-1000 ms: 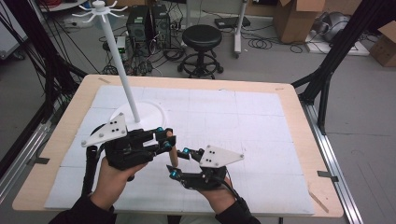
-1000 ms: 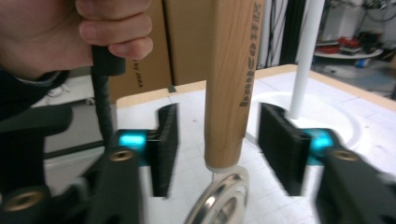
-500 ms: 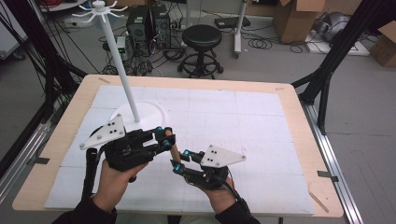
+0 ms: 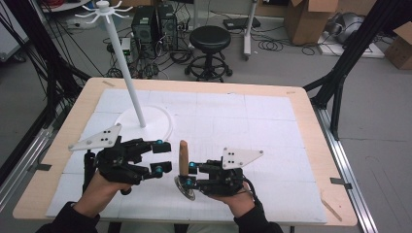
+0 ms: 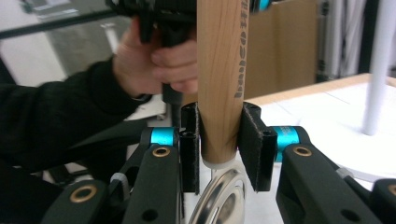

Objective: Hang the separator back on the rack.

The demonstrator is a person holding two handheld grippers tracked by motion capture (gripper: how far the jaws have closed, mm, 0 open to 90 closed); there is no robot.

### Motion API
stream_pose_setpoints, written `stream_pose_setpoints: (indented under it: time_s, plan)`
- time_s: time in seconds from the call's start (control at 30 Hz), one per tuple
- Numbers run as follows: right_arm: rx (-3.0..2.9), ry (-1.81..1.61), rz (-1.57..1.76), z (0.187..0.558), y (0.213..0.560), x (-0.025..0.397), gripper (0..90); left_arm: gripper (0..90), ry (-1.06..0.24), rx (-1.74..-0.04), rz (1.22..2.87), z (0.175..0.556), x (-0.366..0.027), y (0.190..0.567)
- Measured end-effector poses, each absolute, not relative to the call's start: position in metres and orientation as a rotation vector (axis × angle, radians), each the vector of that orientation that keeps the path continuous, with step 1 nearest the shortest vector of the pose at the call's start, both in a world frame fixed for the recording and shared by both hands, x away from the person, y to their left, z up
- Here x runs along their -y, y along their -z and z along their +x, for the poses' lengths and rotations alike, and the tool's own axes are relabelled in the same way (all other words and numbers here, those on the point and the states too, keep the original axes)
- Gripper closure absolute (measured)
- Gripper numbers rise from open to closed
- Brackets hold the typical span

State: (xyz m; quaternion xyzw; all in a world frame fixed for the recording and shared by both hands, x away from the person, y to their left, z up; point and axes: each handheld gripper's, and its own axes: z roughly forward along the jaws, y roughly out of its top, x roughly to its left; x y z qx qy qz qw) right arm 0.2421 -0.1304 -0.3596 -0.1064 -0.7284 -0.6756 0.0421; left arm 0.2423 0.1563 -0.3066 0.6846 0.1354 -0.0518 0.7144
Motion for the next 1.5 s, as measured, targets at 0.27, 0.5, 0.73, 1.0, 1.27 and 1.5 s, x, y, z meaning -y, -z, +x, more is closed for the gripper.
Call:
stream_pose_setpoints:
  time_s: [0.27, 0.5, 0.73, 1.0, 1.27, 1.5]
  plan:
    - [2.188, 1.999, -0.152, 0.239, 0.360, 0.122, 70.9, 46.4, 0.224, -0.227, 1.545, 0.242, -0.141, 0.311]
    - [2.166, 1.972, -0.120, 0.239, 0.360, 0.121, 70.8, 57.9, 0.234, -0.193, 1.553, 0.244, -0.138, 0.313]
    - [2.154, 1.952, -0.102, 0.240, 0.362, 0.119, 70.9, 70.5, 0.234, -0.162, 1.543, 0.243, -0.136, 0.313]
    - [2.123, 2.004, -0.249, 0.244, 0.362, 0.122, 56.0, 72.0, 0.105, -0.276, 1.536, 0.242, -0.138, 0.309]
    - [2.256, 2.070, -0.362, 0.242, 0.362, 0.119, 60.6, 72.1, -0.024, -0.396, 1.531, 0.238, -0.137, 0.307]
    - [2.237, 2.076, -0.347, 0.241, 0.361, 0.123, 72.9, 65.3, 0.044, -0.366, 1.504, 0.239, -0.135, 0.307]
